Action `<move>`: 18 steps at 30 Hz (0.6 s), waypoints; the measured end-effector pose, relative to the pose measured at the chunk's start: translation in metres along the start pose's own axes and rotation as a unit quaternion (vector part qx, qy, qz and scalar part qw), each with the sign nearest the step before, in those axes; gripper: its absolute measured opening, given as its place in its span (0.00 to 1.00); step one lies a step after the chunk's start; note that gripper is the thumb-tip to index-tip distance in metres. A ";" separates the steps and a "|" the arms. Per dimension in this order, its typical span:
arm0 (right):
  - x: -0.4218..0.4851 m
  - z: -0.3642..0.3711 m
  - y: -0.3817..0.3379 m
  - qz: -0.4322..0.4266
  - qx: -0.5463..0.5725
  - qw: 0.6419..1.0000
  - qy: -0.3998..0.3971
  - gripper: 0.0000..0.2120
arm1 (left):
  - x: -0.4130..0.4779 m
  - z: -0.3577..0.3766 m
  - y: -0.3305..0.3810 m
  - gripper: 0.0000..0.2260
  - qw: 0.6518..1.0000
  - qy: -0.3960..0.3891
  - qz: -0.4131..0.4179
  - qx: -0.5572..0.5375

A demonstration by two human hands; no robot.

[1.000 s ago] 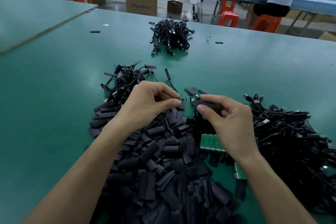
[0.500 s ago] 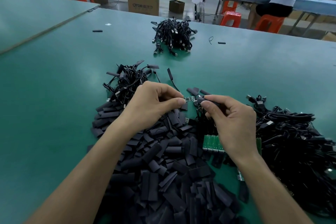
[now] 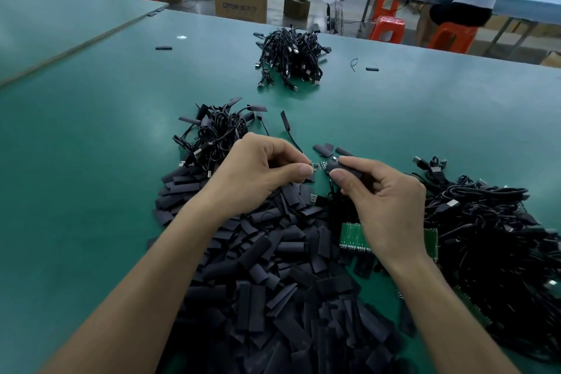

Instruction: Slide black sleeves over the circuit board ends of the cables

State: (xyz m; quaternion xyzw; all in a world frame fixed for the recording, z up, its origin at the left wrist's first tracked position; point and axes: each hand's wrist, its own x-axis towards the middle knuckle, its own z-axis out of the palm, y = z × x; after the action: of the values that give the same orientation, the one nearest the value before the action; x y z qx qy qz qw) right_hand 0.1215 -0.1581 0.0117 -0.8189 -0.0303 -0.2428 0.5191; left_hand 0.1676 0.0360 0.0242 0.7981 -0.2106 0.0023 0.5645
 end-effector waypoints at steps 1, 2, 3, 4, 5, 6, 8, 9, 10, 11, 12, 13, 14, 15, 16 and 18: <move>0.000 0.000 0.000 0.000 0.004 1.000 -0.001 0.16 | 0.000 -0.001 0.000 0.02 1.000 -0.002 0.000 -0.001; 0.001 0.000 -0.001 -0.002 0.009 1.000 -0.004 0.15 | 0.000 -0.001 0.000 0.02 1.000 -0.004 0.001 -0.006; 0.002 -0.001 -0.001 -0.006 0.013 1.000 -0.009 0.14 | 0.000 -0.002 0.001 0.01 1.000 -0.005 0.002 -0.015; 0.003 -0.001 -0.002 -0.009 0.018 1.000 -0.019 0.13 | 0.000 -0.003 0.001 0.02 1.000 -0.006 0.002 -0.026; 0.005 0.000 -0.003 -0.010 0.027 0.999 -0.035 0.12 | 0.000 -0.003 0.001 0.02 0.999 -0.006 0.001 -0.037; 0.006 0.000 -0.003 -0.010 0.039 0.998 -0.055 0.11 | 0.000 -0.003 0.001 0.04 0.999 -0.007 0.000 -0.043; 0.009 0.002 -0.005 -0.009 0.059 0.994 -0.092 0.11 | 0.000 -0.002 0.001 0.08 0.999 -0.009 0.000 -0.047; 0.011 0.003 -0.004 -0.008 0.063 0.992 -0.106 0.11 | 0.000 -0.002 0.001 0.09 0.999 -0.009 -0.003 -0.051; 0.012 0.003 -0.004 -0.007 0.064 0.991 -0.117 0.11 | 0.000 -0.001 0.001 0.09 0.998 -0.009 -0.007 -0.058; 0.014 0.004 -0.004 -0.006 0.063 0.990 -0.127 0.11 | 0.000 -0.002 0.000 0.08 0.998 -0.008 -0.012 -0.065; 0.015 0.004 -0.003 -0.004 0.064 0.989 -0.137 0.10 | -0.001 -0.002 0.000 0.07 0.997 -0.007 -0.016 -0.071; 0.016 0.004 -0.003 -0.002 0.065 0.987 -0.145 0.09 | -0.001 -0.002 0.000 0.07 0.997 -0.005 -0.019 -0.075; 0.017 0.004 -0.002 -0.002 0.067 0.986 -0.150 0.09 | -0.001 -0.002 -0.001 0.07 0.997 -0.003 -0.019 -0.079; 0.018 0.005 -0.003 -0.002 0.070 0.986 -0.153 0.08 | -0.001 -0.002 -0.001 0.08 0.996 0.001 -0.019 -0.084; 0.019 0.005 -0.003 -0.002 0.075 0.985 -0.154 0.08 | -0.001 -0.002 -0.001 0.08 0.996 0.005 -0.018 -0.088; 0.020 0.006 -0.005 0.000 0.086 0.984 -0.153 0.07 | -0.001 -0.002 0.000 0.10 0.997 0.018 -0.014 -0.080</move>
State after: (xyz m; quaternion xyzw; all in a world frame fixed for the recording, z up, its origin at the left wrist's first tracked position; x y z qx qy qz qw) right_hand 0.1401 -0.1545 0.0224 -0.7988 -0.1303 -0.1113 0.5766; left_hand 0.1668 0.0381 0.0248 0.7528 -0.1890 -0.0079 0.6305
